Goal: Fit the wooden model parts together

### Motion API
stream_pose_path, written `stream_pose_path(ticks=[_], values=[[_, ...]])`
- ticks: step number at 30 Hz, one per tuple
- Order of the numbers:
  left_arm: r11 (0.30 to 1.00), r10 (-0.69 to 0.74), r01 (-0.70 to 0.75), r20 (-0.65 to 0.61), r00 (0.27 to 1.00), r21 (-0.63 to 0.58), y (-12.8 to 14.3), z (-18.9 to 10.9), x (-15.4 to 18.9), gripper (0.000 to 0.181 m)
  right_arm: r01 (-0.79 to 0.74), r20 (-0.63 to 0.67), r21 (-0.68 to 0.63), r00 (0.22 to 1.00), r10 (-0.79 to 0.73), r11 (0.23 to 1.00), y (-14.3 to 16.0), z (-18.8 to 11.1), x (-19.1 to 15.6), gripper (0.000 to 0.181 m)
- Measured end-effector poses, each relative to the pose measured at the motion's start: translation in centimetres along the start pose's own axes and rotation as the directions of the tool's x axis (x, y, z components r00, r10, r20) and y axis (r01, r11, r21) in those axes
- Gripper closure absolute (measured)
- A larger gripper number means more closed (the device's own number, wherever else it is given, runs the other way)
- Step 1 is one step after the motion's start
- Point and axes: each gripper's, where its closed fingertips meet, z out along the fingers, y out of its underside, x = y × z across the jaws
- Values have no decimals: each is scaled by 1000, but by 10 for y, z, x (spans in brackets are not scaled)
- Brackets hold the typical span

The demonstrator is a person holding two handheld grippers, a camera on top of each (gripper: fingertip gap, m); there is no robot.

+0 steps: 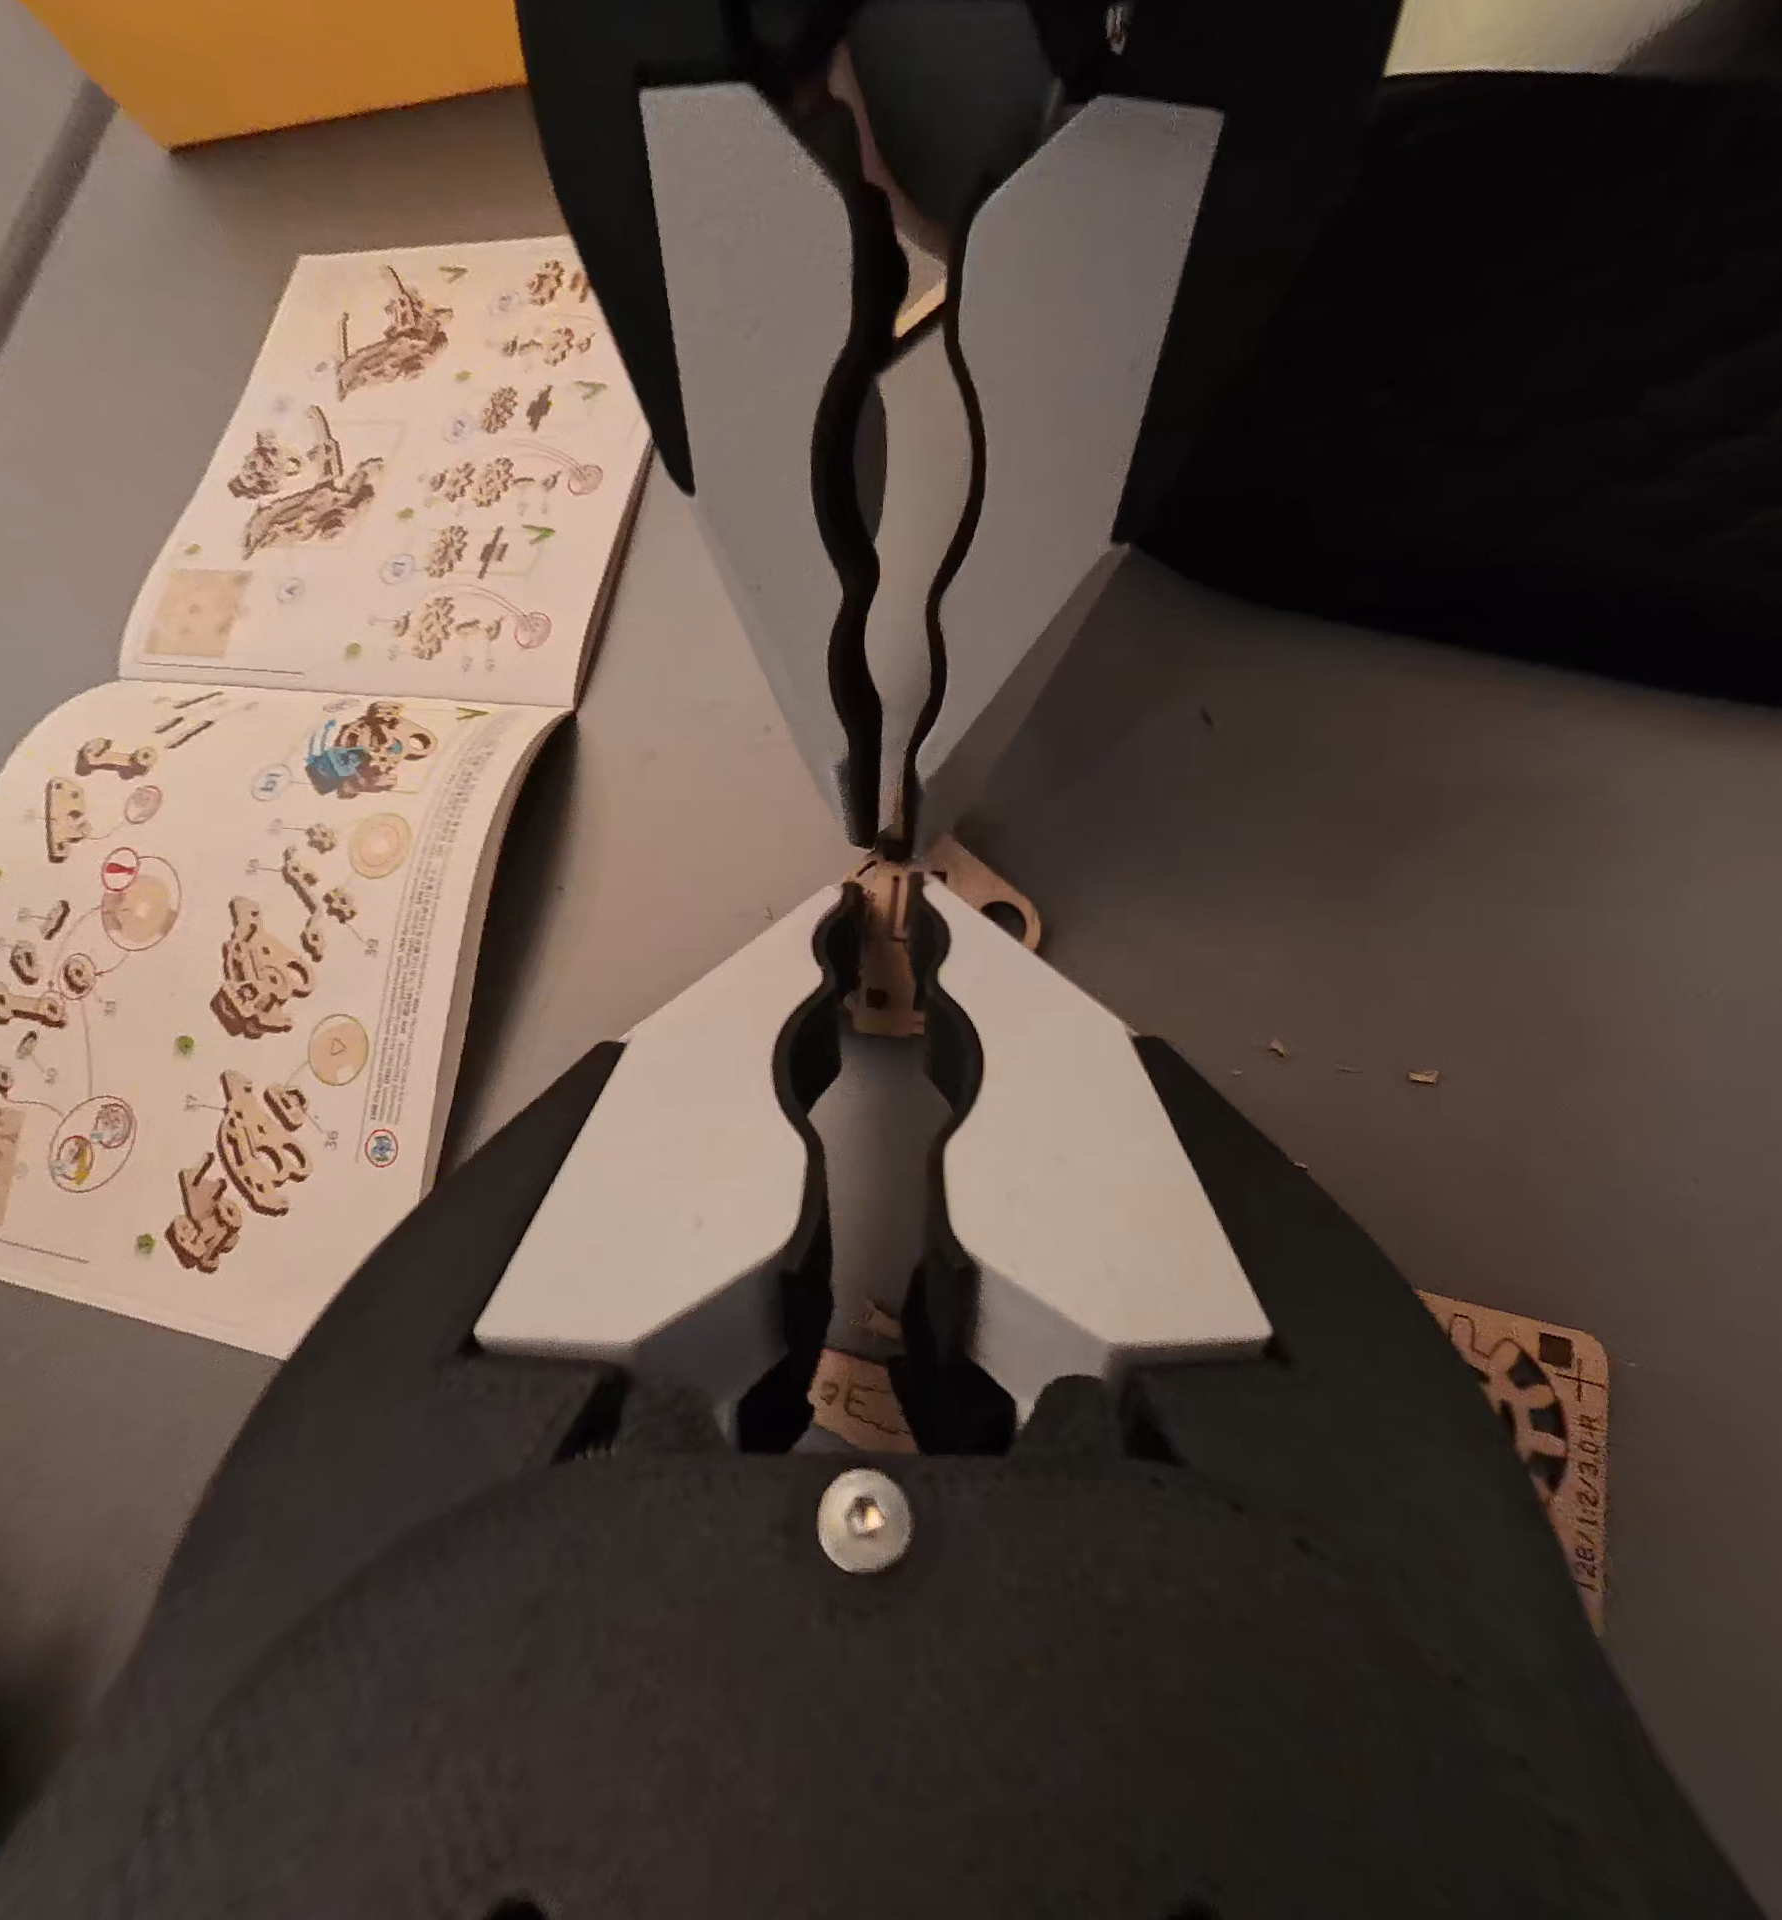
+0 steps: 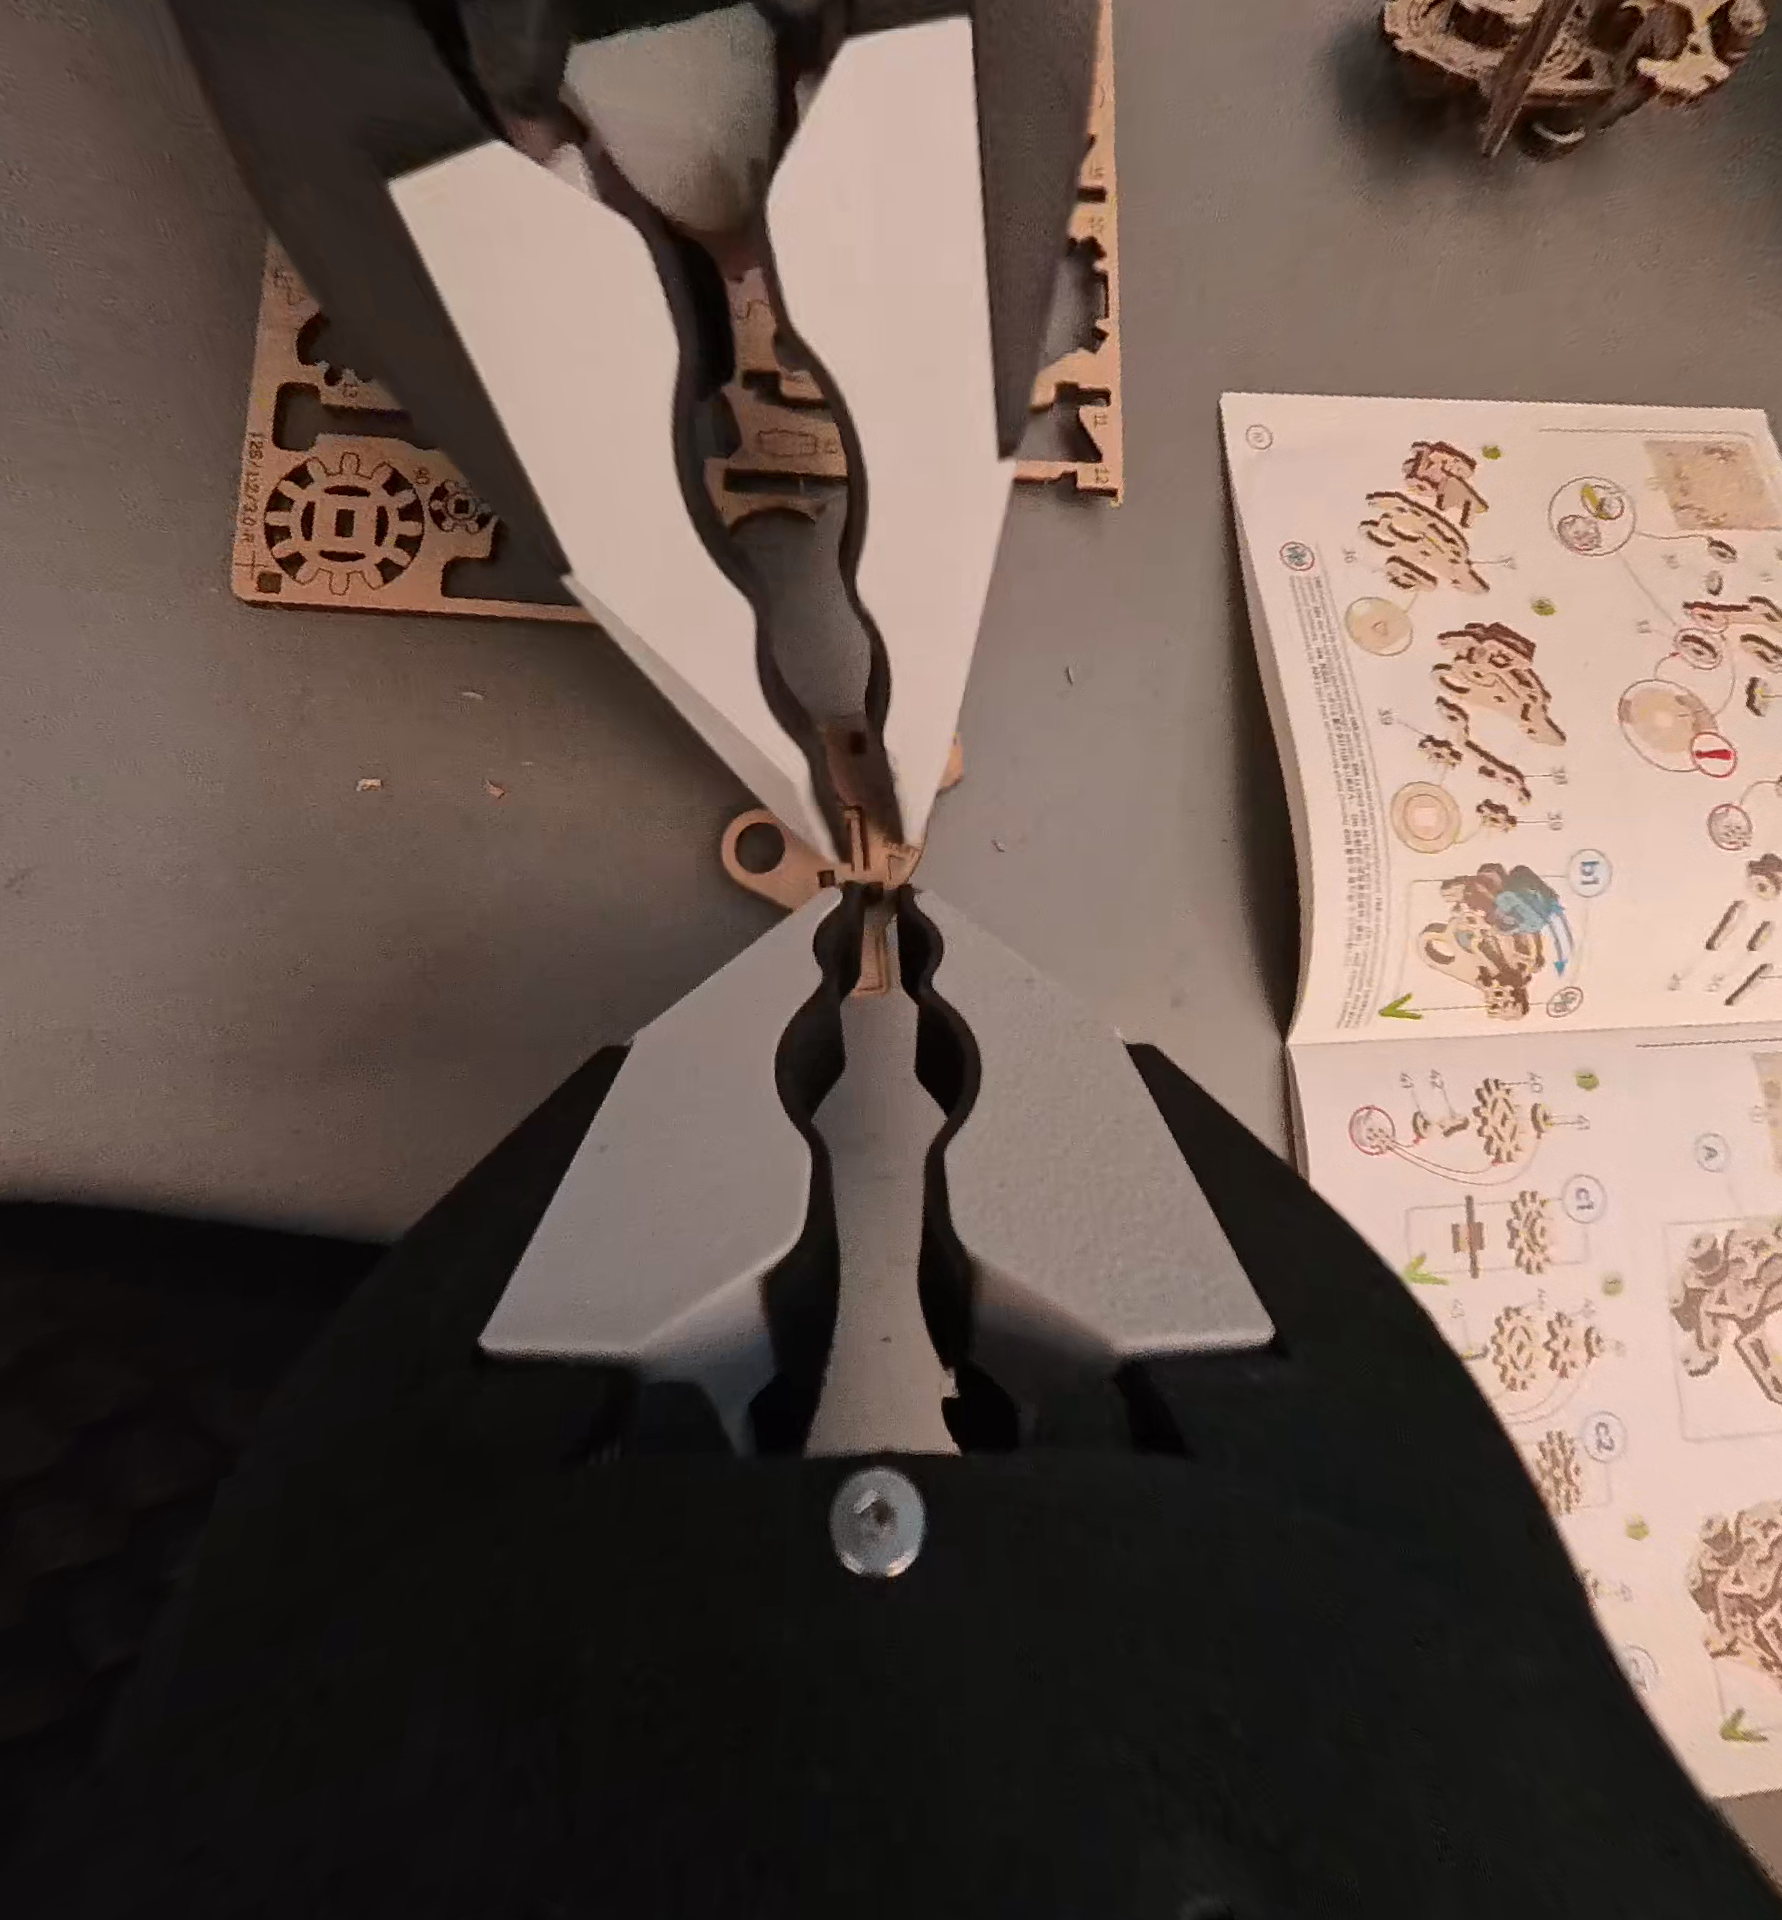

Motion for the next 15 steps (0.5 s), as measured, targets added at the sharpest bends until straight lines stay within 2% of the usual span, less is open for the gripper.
stream_pose_path(ticks=[1,6,8,10,12,15], values=[[1000,-5,5,-3,1000,4,0,0,0,175,-2,-1,0,1000,2,1000,0,0,0,178],[1000,1,-1,-14,1000,26,0,1,0,174,-11,0,-13,1000,11,1000,1,-1,-2,176],[999,15,-14,-23,1000,34,-1,1,0,174,36,-19,-5,999,-36,999,-1,-6,-1,176],[999,42,-40,-35,999,35,-1,2,1,174,60,22,53,998,-61,997,-7,-8,-6,179],[998,53,-51,-54,997,37,-1,2,1,174,57,60,22,996,-58,998,0,-3,-10,176],[998,52,-49,-70,996,43,-1,2,1,174,80,11,51,997,-80,996,-11,-12,-5,179]])
